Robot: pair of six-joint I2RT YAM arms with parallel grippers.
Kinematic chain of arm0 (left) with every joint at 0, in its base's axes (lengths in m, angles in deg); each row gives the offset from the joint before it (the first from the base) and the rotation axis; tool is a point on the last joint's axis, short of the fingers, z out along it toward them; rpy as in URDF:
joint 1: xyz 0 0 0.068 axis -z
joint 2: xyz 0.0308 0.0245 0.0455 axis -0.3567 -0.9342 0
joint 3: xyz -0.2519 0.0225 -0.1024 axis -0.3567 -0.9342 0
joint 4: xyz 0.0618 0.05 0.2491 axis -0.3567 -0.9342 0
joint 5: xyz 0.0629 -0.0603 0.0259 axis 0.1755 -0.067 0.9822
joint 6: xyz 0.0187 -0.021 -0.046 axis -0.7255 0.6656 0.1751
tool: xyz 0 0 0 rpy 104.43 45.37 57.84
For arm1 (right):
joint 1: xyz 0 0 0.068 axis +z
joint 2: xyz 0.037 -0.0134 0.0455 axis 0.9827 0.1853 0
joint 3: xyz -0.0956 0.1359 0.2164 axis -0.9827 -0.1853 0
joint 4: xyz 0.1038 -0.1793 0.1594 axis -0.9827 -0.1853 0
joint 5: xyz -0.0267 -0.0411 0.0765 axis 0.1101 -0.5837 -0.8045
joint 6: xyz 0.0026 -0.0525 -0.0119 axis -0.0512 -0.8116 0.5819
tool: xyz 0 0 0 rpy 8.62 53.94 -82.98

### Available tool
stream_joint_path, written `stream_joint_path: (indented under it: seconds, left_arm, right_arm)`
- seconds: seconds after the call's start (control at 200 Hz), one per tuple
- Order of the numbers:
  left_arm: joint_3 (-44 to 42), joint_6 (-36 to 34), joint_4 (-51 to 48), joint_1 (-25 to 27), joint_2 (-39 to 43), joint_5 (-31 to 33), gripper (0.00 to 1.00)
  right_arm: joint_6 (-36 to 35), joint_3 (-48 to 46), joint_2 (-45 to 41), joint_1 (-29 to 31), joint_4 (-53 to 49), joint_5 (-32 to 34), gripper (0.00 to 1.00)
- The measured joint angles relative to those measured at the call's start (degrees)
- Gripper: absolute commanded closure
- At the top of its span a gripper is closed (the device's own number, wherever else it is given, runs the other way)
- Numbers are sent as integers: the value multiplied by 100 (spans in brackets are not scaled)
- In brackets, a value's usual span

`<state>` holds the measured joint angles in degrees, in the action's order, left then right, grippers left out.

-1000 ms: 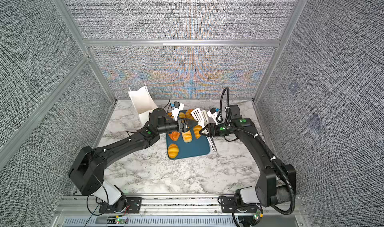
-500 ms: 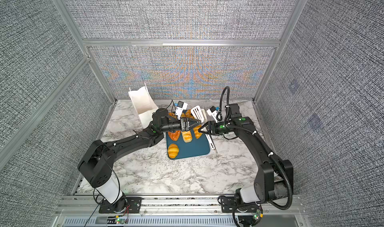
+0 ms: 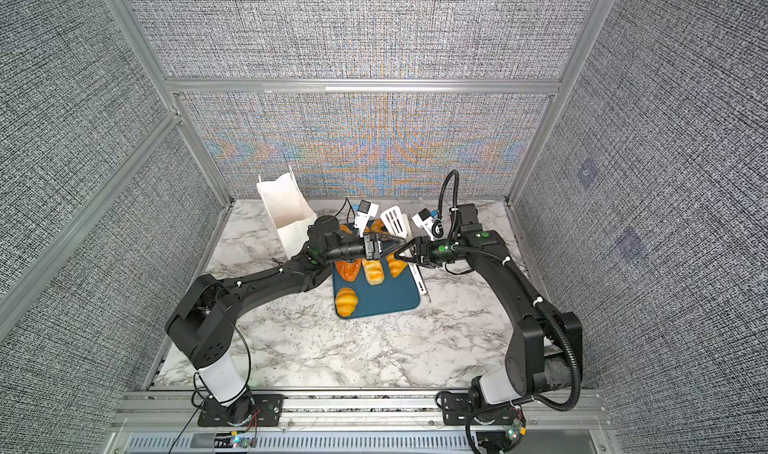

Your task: Place the fake bread into the paper bag

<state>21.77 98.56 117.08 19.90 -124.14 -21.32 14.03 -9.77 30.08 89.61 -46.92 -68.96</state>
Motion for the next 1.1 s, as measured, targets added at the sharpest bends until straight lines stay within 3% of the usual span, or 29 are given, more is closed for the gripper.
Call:
stream_joint_path:
  seconds: [0.52, 1.101]
  left_arm:
    - [129, 63, 190, 7, -160, -98, 45]
    - [195, 151, 247, 4, -205, -131, 66]
  right_arm:
    - [2, 129, 127, 2, -109, -299, 43]
    - [42, 205, 197, 11, -96, -448, 43]
